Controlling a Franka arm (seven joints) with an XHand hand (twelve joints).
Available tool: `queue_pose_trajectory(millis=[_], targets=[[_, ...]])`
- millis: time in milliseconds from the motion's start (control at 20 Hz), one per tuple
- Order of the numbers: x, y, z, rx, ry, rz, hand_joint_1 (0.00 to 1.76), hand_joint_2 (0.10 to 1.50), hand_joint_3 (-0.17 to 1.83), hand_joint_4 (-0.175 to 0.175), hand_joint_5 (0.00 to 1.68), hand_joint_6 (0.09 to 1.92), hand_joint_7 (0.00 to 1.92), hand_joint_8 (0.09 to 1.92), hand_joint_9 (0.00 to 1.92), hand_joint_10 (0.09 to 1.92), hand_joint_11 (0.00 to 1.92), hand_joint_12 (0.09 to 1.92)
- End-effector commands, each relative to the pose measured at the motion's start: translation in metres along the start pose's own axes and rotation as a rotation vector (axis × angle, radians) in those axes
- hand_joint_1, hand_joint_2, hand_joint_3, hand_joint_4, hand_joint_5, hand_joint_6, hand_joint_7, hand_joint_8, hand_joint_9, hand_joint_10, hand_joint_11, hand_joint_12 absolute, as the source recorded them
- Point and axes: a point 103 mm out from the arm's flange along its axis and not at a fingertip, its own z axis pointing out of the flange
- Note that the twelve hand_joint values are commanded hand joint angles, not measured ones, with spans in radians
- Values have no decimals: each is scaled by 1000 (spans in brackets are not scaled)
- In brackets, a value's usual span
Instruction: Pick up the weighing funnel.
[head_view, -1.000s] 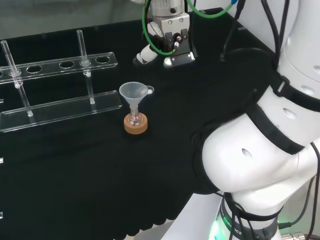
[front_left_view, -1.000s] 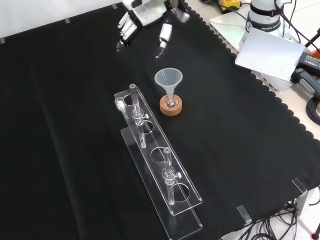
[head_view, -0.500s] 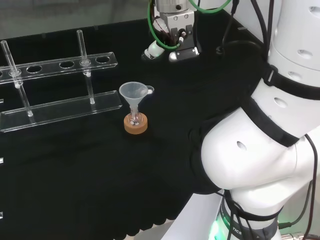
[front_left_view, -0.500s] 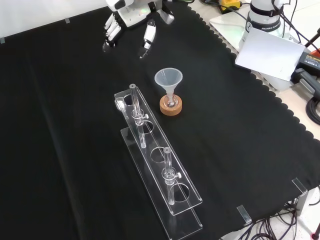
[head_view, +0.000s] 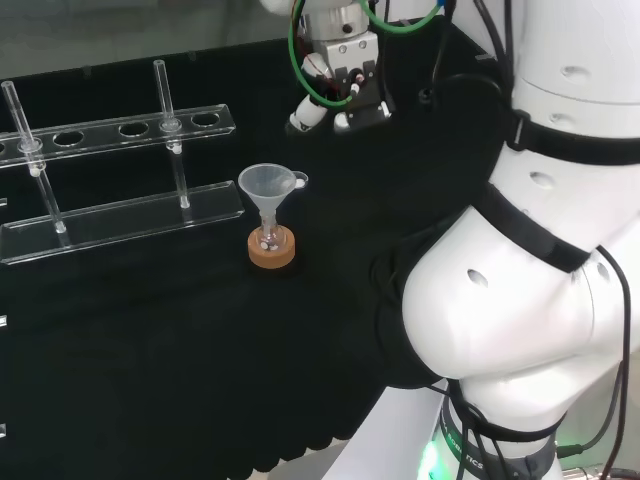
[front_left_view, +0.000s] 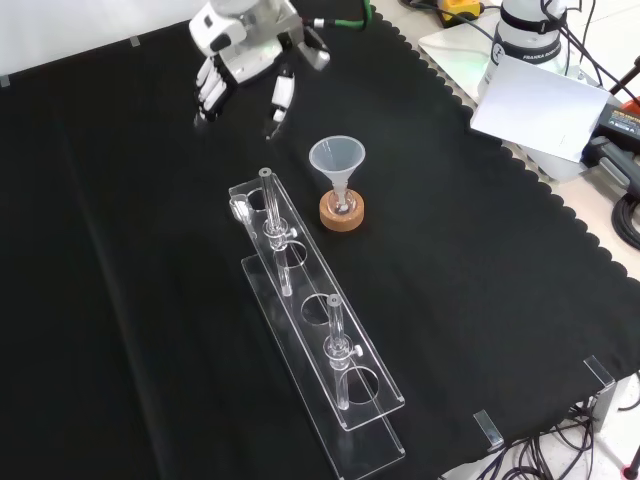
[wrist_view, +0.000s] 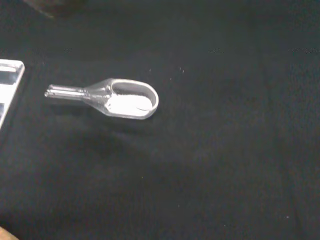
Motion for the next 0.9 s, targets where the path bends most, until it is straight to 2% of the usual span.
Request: queue_pose_trajectory(millis=[50, 600, 700, 900], targets=[[9, 25, 24, 47, -18, -19, 726, 813, 231, -43, 465, 87, 403, 727, 711, 557, 530, 1285], [6, 37, 63, 93, 16, -69, 783, 783, 238, -25, 474, 87, 387, 728, 693, 562, 521, 1286], [7, 39, 69, 98, 14, -62, 790, 778, 240, -23, 480, 87, 386, 729, 691, 563, 520, 1287], [5, 40, 81, 104, 42, -86, 803, 766, 248, -22, 486, 87, 385, 730, 689, 567, 519, 1287]])
